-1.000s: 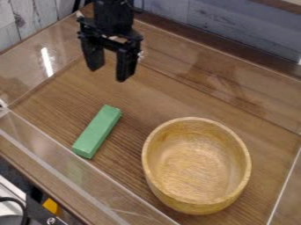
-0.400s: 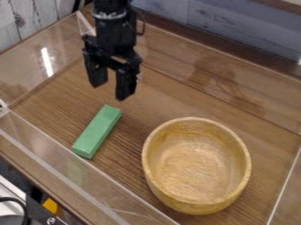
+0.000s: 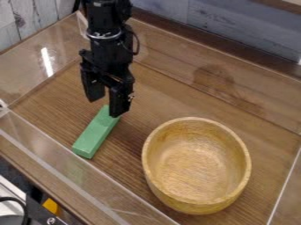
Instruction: Put the green block in the brown bowl
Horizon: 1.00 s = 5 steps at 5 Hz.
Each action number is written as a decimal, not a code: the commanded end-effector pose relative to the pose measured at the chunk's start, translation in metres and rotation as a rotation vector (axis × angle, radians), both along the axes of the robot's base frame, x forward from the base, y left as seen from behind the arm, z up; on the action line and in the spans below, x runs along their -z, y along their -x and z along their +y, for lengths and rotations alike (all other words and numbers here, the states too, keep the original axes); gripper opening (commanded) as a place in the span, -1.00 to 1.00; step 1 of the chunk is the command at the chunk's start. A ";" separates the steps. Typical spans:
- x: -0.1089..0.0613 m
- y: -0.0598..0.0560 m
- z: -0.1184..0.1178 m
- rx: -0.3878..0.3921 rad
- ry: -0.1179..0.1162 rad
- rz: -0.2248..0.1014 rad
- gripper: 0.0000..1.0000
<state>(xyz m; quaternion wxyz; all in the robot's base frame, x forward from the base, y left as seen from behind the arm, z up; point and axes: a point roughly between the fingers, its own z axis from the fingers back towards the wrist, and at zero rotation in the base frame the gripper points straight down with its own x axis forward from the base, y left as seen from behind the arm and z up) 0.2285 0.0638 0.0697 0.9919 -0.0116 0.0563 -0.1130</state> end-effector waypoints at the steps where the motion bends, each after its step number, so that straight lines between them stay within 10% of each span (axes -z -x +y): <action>1: -0.010 0.000 0.003 0.037 -0.018 -0.049 1.00; 3: -0.007 0.004 0.005 -0.039 -0.020 -0.051 1.00; 5: 0.016 0.000 -0.008 0.076 -0.021 -0.064 1.00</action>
